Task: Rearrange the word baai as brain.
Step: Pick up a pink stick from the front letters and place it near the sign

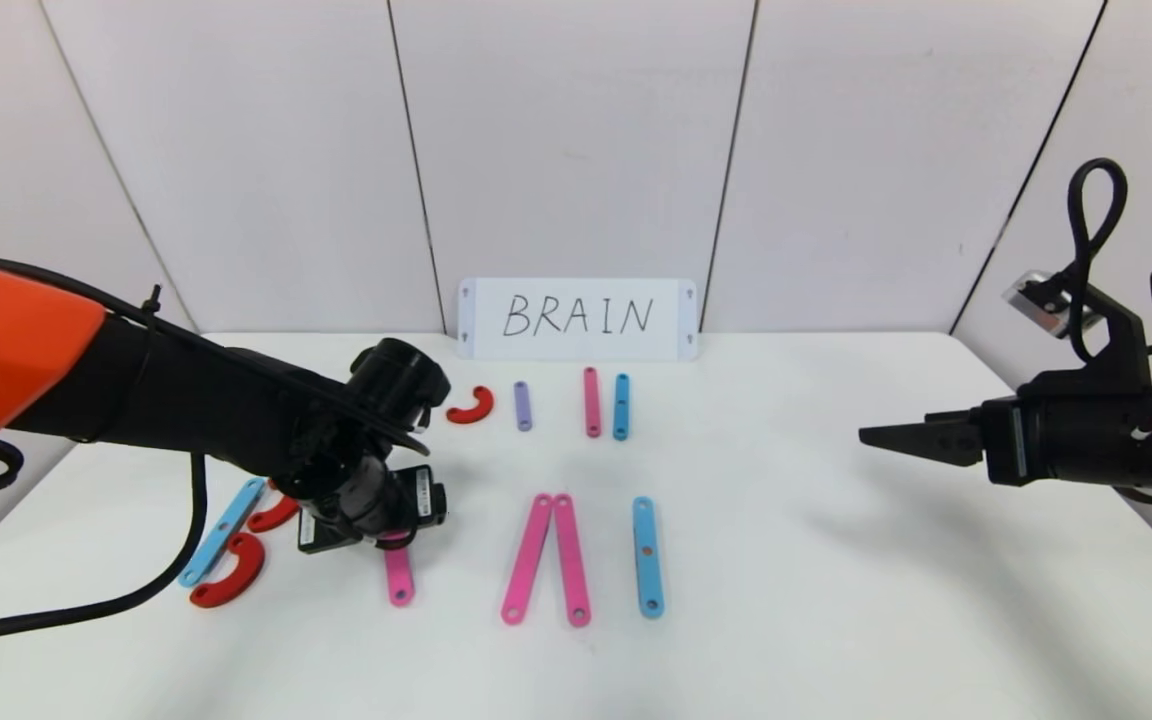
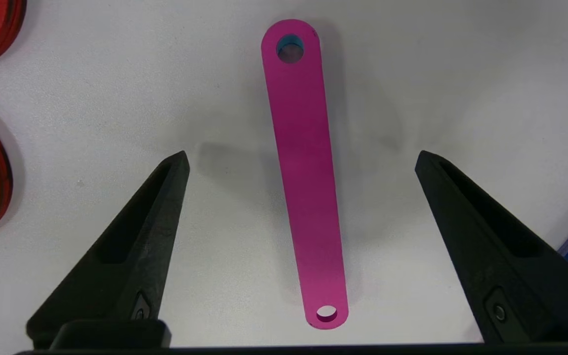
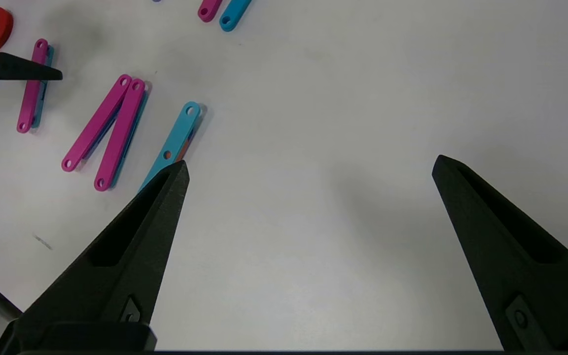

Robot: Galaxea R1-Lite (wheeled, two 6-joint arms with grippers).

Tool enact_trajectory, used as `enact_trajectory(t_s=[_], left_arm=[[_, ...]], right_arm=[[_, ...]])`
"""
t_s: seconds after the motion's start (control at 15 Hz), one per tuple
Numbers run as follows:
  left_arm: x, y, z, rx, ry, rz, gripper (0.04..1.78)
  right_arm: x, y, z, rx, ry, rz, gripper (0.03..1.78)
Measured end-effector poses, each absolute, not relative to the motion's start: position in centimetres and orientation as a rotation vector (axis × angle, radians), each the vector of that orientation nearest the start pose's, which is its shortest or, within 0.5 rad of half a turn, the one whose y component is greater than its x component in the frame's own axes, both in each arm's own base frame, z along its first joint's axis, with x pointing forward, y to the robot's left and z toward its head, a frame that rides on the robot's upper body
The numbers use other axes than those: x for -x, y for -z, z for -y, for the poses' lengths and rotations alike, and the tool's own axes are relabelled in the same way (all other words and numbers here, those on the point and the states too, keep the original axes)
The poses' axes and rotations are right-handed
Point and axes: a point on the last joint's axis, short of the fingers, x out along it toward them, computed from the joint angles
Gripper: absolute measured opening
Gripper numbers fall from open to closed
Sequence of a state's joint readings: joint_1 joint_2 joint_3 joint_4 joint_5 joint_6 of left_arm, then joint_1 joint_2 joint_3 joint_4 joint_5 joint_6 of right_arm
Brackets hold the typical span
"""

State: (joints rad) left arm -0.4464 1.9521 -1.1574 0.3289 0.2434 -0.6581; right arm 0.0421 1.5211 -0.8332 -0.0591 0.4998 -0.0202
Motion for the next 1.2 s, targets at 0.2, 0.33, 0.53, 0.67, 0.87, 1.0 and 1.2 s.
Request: enact_trajectory(t_s=[0.2, 0.33, 0.53, 0.67, 0.87, 1.0, 1.2], left_arm=[[-30.3, -11.3, 13.9, 0.213, -0.171, -1.063, 1.13], [-30.3, -11.2, 13.9, 0.211, -0.171, -1.064, 0.74], [-30.3, -11.1, 13.9, 0.210, -0.172, -1.067, 0.33], [-30.3, -11.1, 13.9, 0.209, -0.172, -1.068, 0.30], [-30.2, -11.7, 13.8, 0.211, -0.162, -1.051, 0.30], [-30.2, -12.8, 13.6, 0.209, -0.142, -1.020, 0.30], [-30.8, -15.0, 13.8, 0.168, -0.058, -0.958, 0.30]], right_arm=[[-24.8, -18.8, -2.1, -0.124, -0.531, -0.615, 1.73], [-24.8, -18.8, -2.1, -0.125, -0.530, -0.615, 1.73], [-24.8, -18.8, -2.1, -0.125, -0.530, -0.616, 1.73], [-24.8, -18.8, -2.1, -0.125, -0.530, -0.616, 1.73], [-24.8, -18.8, -2.1, -0.125, -0.531, -0.616, 1.73], [-24.8, -18.8, -2.1, -0.126, -0.531, -0.617, 1.73], [-24.8, -18.7, -2.1, -0.126, -0.531, -0.617, 1.73]])
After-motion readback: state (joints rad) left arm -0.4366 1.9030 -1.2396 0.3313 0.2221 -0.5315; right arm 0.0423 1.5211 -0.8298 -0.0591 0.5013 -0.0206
